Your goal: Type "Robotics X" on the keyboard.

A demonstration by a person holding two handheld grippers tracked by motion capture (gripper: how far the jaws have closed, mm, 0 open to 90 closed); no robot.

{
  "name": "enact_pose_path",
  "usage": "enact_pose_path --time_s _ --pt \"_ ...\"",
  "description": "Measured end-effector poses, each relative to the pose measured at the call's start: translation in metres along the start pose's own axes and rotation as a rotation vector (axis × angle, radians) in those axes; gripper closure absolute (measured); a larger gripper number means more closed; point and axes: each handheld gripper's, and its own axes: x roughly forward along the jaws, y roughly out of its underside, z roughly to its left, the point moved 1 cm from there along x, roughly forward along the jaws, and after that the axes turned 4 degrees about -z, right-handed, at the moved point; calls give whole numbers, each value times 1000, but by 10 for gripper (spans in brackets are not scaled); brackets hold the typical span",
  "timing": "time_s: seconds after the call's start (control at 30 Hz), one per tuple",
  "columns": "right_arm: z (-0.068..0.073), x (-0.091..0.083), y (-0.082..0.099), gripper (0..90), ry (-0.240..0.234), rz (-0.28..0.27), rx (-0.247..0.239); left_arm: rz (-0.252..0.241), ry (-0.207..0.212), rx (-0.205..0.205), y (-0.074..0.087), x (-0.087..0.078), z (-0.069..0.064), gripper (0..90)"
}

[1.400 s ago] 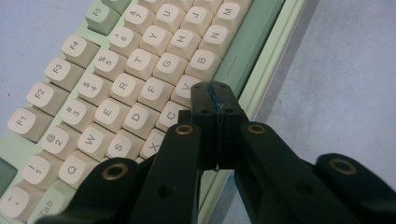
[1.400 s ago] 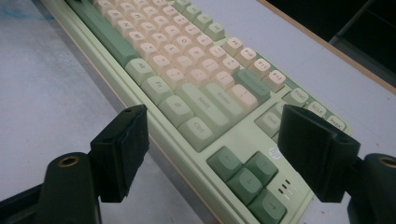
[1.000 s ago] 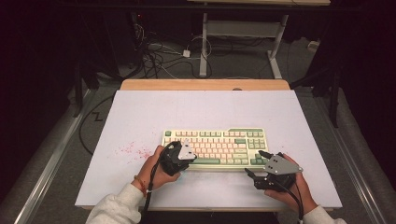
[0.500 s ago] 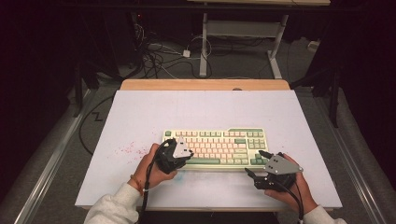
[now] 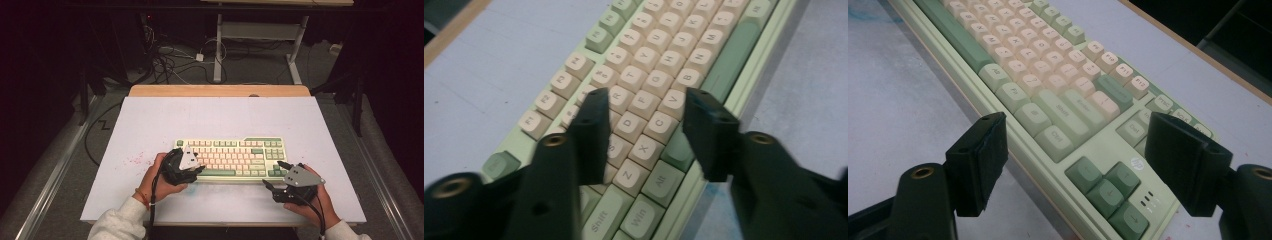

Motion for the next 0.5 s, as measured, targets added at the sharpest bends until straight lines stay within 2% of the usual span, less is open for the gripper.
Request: enact_pose_path --time_s 0.27,0.5 --pt "-1 -1 0 255 3 -1 4 -29 -43 -11 10 -7 1 264" --pt "-2 0 0 256 4 -2 8 -45 -59 -20 21 -14 2 209"
